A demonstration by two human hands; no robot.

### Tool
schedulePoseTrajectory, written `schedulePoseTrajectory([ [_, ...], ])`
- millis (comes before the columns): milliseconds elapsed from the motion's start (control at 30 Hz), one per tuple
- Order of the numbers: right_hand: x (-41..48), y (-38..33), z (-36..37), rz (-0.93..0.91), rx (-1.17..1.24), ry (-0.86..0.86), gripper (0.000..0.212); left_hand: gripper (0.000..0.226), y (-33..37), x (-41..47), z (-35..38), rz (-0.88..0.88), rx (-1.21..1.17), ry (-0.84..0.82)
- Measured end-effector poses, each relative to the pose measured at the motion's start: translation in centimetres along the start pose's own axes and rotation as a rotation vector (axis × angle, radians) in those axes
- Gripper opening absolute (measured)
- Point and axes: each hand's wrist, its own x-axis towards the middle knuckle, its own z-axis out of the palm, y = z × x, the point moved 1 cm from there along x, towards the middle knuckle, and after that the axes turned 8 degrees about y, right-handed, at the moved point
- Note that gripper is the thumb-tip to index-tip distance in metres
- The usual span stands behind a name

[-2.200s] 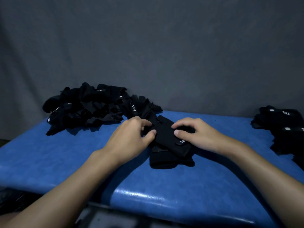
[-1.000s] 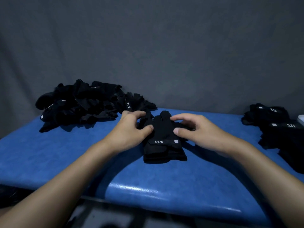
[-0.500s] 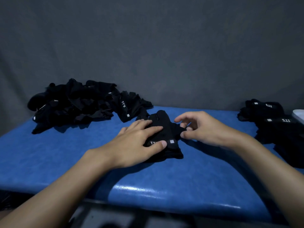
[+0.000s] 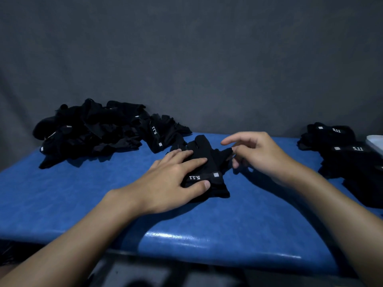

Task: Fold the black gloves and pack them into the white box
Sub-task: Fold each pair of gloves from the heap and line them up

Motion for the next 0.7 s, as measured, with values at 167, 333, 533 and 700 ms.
schedulePoseTrajectory([
  [167,-0.2,0.3,0.3,-0.006,0.000,-0.030,0.004,0.072,0.1,0.0,0.0,0.004,0.012,-0.010],
  [333,0.4,1.1,0.4,-0.032,-0.055,0.051,0.016,0.079,0.0,-0.2,0.1,0.010,0.054,-0.083],
  [533,0.9,2.5,1.2,-0.065,-0.207,0.062,0.023,0.066,0.2,-0.4,0.2,0.009,0.101,-0.108],
  [700,0.8,1.9,1.2,-0.166,-0.215,0.154,0.011,0.062,0.1,-0.1,-0.1,-0.012,-0.034,-0.026],
])
